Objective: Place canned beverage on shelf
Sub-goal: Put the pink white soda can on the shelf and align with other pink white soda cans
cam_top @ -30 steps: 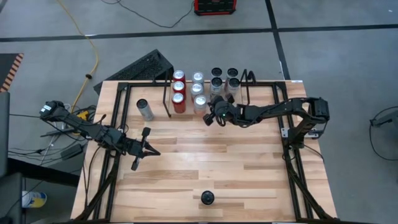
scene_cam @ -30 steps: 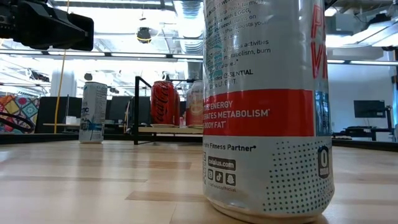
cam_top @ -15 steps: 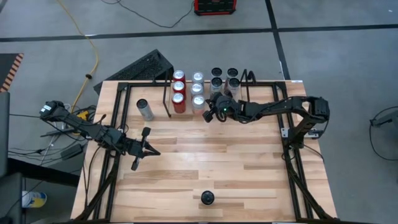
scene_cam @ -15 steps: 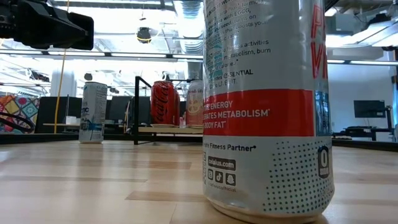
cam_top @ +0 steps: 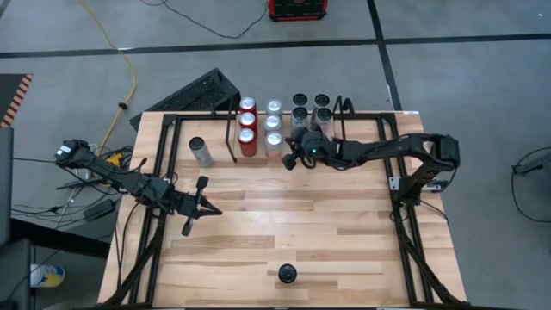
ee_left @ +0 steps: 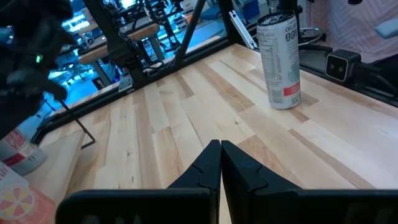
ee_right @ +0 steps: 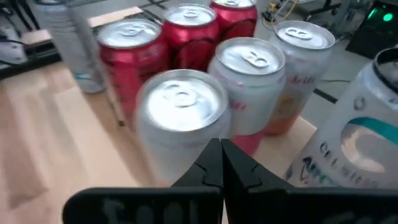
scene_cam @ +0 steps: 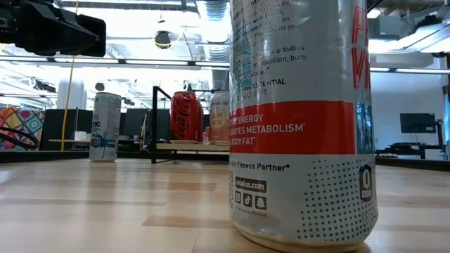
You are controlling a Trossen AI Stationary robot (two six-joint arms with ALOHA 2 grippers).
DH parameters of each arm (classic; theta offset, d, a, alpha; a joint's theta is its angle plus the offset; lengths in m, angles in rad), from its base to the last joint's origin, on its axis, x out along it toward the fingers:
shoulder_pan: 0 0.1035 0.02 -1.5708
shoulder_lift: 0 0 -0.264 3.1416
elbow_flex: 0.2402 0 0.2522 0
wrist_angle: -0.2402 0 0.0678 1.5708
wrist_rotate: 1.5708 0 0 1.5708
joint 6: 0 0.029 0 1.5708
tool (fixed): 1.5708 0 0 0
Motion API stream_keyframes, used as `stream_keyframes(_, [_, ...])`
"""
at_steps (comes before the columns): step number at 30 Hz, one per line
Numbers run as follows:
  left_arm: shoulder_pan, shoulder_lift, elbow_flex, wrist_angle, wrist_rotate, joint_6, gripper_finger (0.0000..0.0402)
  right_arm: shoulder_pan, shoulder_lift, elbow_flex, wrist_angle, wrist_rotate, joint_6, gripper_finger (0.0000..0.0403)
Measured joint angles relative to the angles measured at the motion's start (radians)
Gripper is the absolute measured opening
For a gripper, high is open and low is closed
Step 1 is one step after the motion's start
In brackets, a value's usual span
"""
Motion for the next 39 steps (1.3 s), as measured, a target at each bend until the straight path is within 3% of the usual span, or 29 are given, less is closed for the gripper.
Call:
stream_keyframes(10, [0.000,0.000,0.000,-0.012,-0.006,0.011,0.0000,0.073,0.053,-0.001,-0.026,0.049,0.087,0.0016])
stream_keyframes(29, [0.000,0.000,0.000,-0.009,-0.008,0.011,0.0000,0.003,0.131,0.011,0.085,0.034,0.090,0.0016])
stream_keyframes(39, [0.000,0.000,0.000,-0.023,-0.010,0.011,0.0000,0.078,0.089,0.100,-0.149,0.079,0.068,0.0016])
